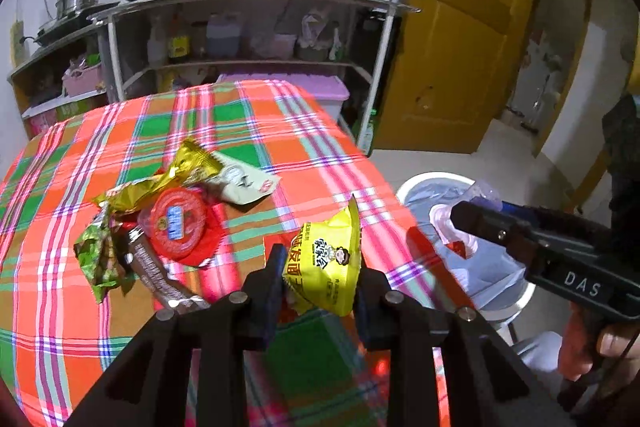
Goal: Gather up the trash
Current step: 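Grasp the yellow snack wrapper with the left tool while the right tool carries the cup to the bin, then move the clear cup and yellow wrapper over the bin and open both tools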
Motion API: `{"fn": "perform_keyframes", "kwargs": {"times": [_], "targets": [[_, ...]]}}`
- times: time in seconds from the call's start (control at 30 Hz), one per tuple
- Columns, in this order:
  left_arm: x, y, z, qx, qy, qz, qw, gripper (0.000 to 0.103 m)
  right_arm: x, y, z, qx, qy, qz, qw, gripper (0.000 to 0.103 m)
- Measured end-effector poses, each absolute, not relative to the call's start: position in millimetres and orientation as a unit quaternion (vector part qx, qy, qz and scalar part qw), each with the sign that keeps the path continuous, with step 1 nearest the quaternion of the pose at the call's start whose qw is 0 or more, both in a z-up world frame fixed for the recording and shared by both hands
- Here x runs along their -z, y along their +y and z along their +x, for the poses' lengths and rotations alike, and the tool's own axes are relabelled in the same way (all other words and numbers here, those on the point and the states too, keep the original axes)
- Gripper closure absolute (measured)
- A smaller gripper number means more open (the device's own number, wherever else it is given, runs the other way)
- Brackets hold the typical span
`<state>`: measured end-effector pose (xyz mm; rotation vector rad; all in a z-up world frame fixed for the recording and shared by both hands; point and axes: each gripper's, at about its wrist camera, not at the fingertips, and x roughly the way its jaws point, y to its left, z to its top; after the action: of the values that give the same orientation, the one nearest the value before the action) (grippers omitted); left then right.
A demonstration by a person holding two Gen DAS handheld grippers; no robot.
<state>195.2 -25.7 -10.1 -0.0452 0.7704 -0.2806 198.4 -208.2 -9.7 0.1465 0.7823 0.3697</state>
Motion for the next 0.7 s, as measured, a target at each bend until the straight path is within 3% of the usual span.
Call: {"fn": "perform_keyframes", "kwargs": {"times": [0.7], "targets": [[-2.5,-129.6,203.1,0.240,0.362,-0.006,0.901,0.073,13.7,-306.2,167.0,-0.090,0.377,0.111,0.915,0.070]]}}
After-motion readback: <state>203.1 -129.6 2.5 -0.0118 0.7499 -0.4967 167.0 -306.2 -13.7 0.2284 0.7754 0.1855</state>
